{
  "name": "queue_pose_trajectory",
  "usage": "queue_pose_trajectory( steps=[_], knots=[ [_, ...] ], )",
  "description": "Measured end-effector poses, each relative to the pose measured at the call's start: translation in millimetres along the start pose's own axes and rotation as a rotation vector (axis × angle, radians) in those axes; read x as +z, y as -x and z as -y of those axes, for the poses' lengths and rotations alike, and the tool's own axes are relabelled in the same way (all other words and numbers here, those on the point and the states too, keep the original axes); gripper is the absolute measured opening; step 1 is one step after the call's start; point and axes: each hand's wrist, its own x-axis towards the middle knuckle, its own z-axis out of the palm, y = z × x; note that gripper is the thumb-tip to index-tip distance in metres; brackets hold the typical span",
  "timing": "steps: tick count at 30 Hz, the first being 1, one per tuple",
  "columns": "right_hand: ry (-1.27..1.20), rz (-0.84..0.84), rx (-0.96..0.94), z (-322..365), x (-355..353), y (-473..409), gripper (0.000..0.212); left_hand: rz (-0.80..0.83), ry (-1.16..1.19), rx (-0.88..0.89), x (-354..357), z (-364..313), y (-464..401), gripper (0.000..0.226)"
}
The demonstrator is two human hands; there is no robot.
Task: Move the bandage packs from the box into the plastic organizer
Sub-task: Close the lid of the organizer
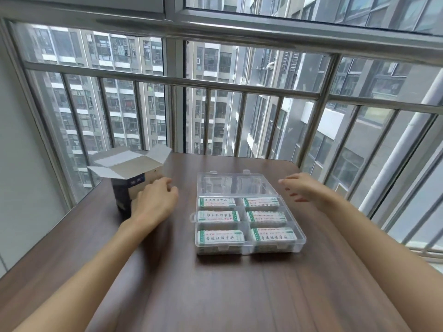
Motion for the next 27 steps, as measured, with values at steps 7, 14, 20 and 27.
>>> queue_pose_trajectory(
  steps=[7,14,20,27],
  knots=[
    [-0.320,0.049,0.204,-18.7,19.3,-32.6,0.017,0.276,0.536,-0.220,36.0,-20.7,-44.6,0.020],
    [-0.325,0.064,0.155,-24.1,27.2,-43.1,0.010,0.343,0.610,-0.251,47.3,-25.5,-62.7,0.017],
    [-0.513,0.071,0.135,-27.9,22.3,-41.6,0.025,0.329,0.716,-0.149,39.9,-26.7,-55.6,0.032],
    [-0.532,0.176,-0.067,-35.5,-4.3,-25.5,0.028,0.177,0.613,0.232,10.2,-27.4,-31.3,0.036]
  ],
)
